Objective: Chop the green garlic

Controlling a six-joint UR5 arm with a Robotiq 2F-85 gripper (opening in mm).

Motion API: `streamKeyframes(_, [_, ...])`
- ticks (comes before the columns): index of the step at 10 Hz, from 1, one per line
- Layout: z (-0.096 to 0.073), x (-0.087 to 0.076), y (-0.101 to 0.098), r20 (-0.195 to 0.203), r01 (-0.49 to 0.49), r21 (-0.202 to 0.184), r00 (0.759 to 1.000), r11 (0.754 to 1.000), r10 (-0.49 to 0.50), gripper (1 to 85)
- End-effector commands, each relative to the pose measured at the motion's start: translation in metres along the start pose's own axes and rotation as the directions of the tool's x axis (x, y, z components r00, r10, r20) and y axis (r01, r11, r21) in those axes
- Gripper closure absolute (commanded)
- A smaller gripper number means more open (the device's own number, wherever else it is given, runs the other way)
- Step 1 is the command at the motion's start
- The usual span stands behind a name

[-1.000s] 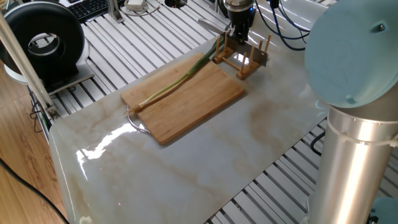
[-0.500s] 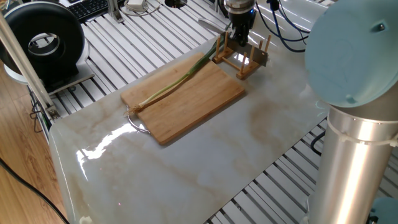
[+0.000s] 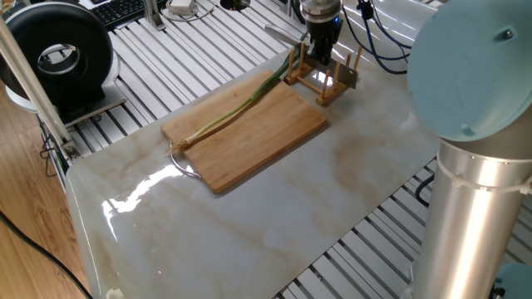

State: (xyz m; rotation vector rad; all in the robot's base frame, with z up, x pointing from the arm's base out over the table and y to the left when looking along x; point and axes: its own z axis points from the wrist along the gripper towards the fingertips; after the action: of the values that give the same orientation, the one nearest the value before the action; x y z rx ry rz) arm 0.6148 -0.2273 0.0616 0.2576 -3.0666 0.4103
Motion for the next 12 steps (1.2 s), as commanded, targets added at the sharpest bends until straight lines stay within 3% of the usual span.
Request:
streamKeyframes(1, [0.0025,-0.0016,-0.0004,0.013,-0.015,-0.008,1.0,1.0,0.015,69.0])
streamKeyframes(12, [0.0006,-0.0112,0.0004,0.051,0.0,-0.016,0.999,1.0,0.0,71.0])
